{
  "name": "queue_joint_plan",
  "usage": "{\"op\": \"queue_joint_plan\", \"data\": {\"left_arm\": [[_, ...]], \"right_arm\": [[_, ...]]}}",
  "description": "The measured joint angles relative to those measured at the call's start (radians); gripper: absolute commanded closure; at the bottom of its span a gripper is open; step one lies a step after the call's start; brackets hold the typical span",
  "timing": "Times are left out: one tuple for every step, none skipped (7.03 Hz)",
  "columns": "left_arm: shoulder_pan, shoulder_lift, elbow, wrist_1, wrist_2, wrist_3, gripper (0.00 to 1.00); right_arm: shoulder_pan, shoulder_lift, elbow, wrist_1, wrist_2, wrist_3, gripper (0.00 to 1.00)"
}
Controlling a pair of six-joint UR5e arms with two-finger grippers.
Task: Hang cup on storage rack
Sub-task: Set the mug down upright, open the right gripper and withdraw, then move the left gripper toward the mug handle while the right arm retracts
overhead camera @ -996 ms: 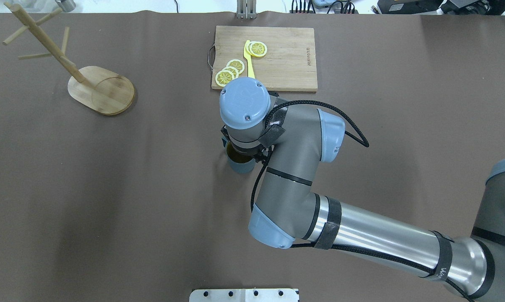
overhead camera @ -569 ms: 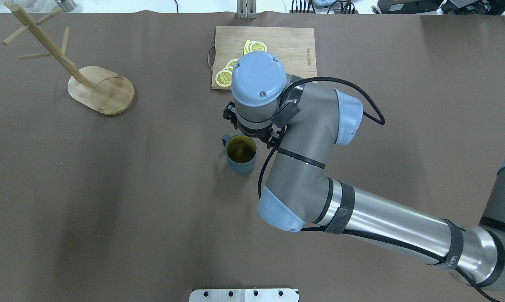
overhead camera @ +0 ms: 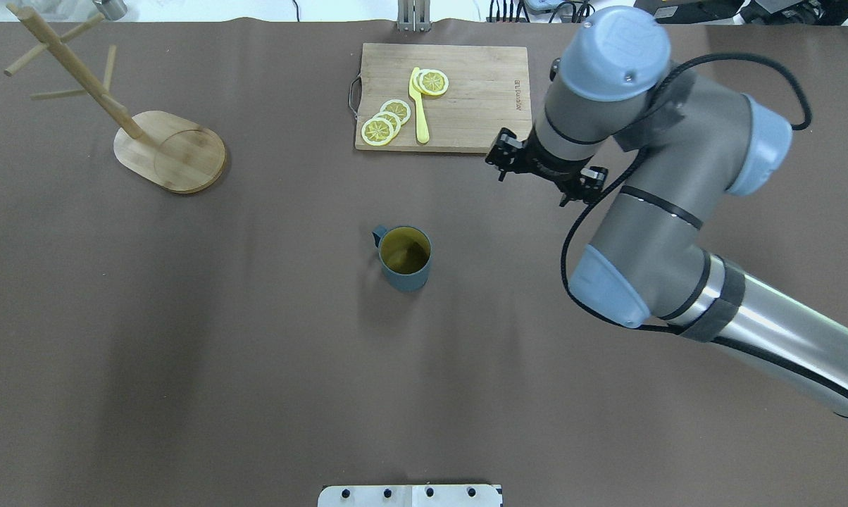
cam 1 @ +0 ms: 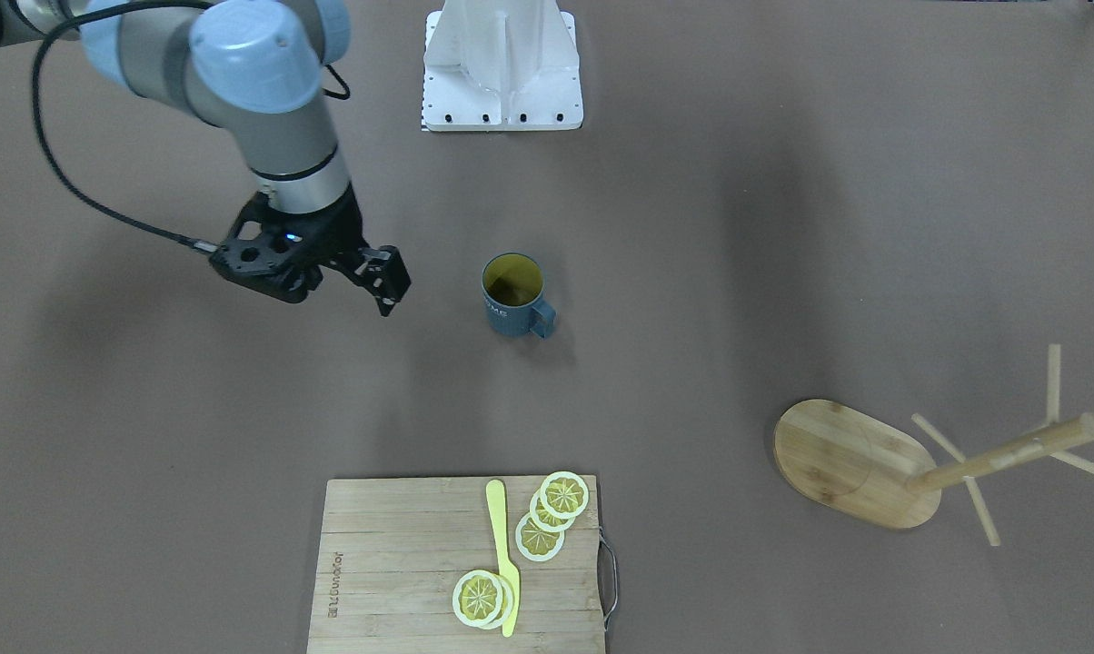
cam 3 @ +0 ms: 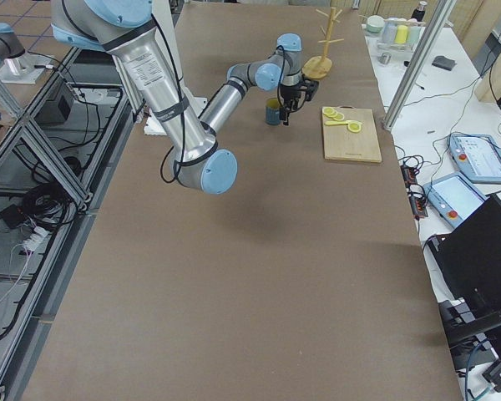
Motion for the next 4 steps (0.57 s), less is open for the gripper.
{"op": "queue_joint_plan", "data": {"left_arm": [[0.03, -0.006, -0.001, -0.08, -0.027, -0.053, 0.01], [0.085, -0.012, -0.001, -0.168, -0.032, -0.123, 0.01], [0.147, -0.024, -0.001, -0.245, -0.029, -0.199, 0.01], [0.212, -0.046, -0.002, -0.299, -0.006, -0.264, 0.01]], "right_arm": [[0.059, -0.084, 0.046, 0.0, 0.039, -0.116, 0.0], [0.118, -0.16, 0.083, 0.001, 0.076, -0.229, 0.0], [0.191, -0.241, 0.114, 0.002, 0.118, -0.361, 0.0], [0.279, -0.329, 0.132, 0.004, 0.162, -0.522, 0.0]]}}
